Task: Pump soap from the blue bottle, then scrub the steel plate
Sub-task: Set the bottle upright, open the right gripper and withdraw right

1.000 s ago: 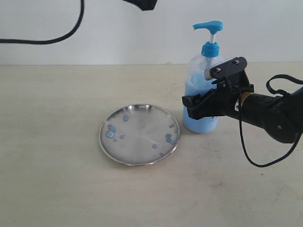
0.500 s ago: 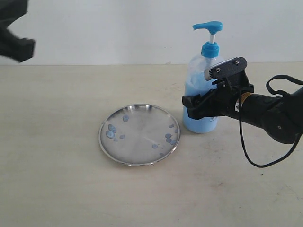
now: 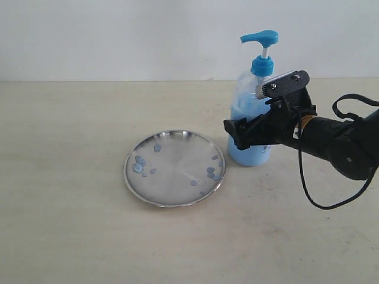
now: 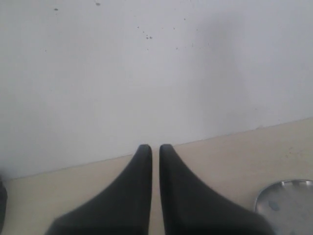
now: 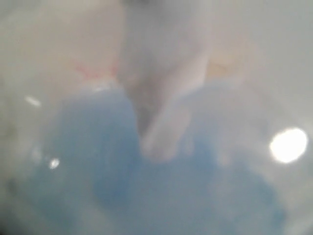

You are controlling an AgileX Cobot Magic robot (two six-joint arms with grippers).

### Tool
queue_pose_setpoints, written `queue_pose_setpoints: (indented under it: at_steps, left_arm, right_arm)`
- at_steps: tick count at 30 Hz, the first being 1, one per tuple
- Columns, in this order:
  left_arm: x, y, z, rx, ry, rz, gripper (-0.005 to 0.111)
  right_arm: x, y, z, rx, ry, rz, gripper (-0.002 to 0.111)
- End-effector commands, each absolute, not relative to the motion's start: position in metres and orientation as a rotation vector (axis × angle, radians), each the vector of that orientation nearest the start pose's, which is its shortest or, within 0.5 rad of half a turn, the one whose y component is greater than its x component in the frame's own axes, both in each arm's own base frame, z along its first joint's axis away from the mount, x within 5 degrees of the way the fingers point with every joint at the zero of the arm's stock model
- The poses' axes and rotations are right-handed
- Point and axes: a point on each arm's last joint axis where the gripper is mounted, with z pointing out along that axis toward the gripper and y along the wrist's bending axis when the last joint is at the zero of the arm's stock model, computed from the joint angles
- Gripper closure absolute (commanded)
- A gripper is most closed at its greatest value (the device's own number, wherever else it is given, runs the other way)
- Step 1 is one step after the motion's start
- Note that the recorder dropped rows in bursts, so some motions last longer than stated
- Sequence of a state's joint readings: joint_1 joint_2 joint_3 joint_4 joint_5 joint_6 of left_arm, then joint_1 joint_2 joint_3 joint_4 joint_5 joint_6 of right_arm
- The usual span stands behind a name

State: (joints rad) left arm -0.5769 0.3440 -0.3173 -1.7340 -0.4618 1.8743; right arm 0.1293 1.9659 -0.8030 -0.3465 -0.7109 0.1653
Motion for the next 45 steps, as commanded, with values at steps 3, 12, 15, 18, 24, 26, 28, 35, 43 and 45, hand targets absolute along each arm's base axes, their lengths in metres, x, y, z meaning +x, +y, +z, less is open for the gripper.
queue_pose_setpoints:
  at_steps: [3, 12, 15, 18, 24, 26, 28, 35, 43, 45]
  left_arm:
    - [0.068, 0.004, 0.273, 0.175, 1.504, -0.010, 0.102]
    - [0.058, 0.004, 0.254, 0.120, 1.467, -0.158, 0.102]
    - [0.058, -0.007, 0.240, 0.187, 1.485, -0.265, 0.102]
    - [0.055, -0.019, 0.233, 0.276, 1.479, -0.380, 0.102]
    - [0.055, -0.024, 0.220, 0.269, 1.521, -0.461, 0.102]
    - [0.056, -0.024, 0.214, 0.245, 1.546, -0.476, 0.102]
    - [0.057, -0.024, 0.208, 0.233, 1.567, -0.488, 0.102]
    - [0.057, -0.023, 0.208, 0.210, 1.572, -0.498, 0.102]
    - [0.057, -0.023, 0.208, 0.211, 1.572, -0.497, 0.102]
    - [0.057, -0.023, 0.208, 0.211, 1.572, -0.497, 0.102]
  right_arm:
    - [0.359, 0.067, 0.124, -0.374, 1.926, 0.233, 0.022]
    - [0.357, 0.065, 0.135, -0.377, 1.952, 0.207, 0.022]
    - [0.355, 0.065, 0.151, -0.375, 1.914, 0.200, 0.022]
    - [0.353, 0.064, 0.164, -0.375, 1.910, 0.183, 0.022]
    - [0.344, 0.058, 0.182, -0.377, 1.981, 0.124, 0.022]
    - [0.341, 0.056, 0.187, -0.375, 2.003, 0.106, 0.022]
    - [0.337, 0.055, 0.193, -0.373, 2.020, 0.089, 0.022]
    - [0.322, 0.048, 0.222, -0.316, 2.056, 0.056, 0.022]
    - [0.294, 0.038, 0.257, -0.196, 2.112, 0.026, 0.022]
    - [0.281, 0.033, 0.266, -0.171, 2.170, -0.011, 0.022]
